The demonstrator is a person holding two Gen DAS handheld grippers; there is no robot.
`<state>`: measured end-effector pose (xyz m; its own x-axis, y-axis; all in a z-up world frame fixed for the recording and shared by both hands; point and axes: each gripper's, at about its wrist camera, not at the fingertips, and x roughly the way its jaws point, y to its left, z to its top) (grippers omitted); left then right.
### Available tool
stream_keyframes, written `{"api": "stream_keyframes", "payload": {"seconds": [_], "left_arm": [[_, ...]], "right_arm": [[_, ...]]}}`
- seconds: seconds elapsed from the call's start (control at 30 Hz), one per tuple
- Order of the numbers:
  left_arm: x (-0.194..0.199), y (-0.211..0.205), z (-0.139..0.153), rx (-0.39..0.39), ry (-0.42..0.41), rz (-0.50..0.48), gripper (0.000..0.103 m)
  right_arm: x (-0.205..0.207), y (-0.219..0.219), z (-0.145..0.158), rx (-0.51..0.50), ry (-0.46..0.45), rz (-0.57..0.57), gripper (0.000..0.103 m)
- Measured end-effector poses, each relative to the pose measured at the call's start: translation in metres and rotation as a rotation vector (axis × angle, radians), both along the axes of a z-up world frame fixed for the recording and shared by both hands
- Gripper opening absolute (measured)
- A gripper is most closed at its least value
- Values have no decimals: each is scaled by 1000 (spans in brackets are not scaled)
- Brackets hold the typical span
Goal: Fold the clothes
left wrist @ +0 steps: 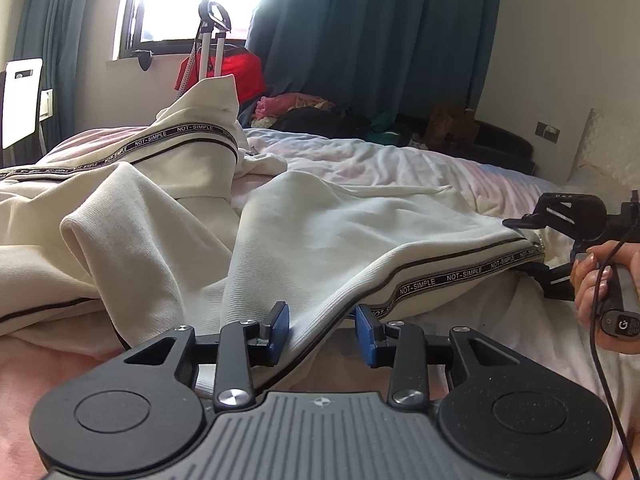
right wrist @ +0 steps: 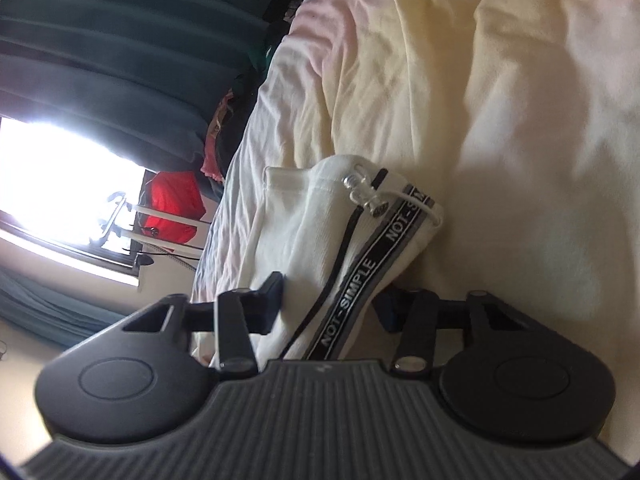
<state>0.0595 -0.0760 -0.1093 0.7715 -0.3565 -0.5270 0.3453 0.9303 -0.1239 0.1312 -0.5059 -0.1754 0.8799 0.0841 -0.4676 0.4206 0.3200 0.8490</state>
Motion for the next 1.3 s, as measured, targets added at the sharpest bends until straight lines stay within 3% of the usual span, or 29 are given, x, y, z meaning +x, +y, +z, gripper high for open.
{"api": "stream_keyframes", "payload": {"seconds": [0.07,0.37,0.5,0.67,0.83,0.97,1.17,1.3], "left_arm": [[1,-2,-1,0,-1,-9,41],[1,-7,-1,-24,-3,-55,63],[-2,-7,1,-46,-11,-66,77],[-4,-7,3,-71,-19,-87,83],[-7,-14,-2,-39,-14,-135,84],[-12,-17,-2,-23,-25,-168,84],[-13,-11,2,-57,-29,-166,84],[-11,-3,12,-95,-42,-153,84]], "right_arm": [[0,-3,-3,10,6,-10,38],[1,-8,1,-41,10,-4,17],[-3,-12,8,-64,-13,-27,15],[-19,-29,13,-11,-64,-98,15],[-37,-53,4,48,-63,-171,15],[-45,-65,-2,38,-25,-181,15],[-53,-69,17,-44,-76,-227,14],[-76,-90,12,-25,-73,-311,14]]}}
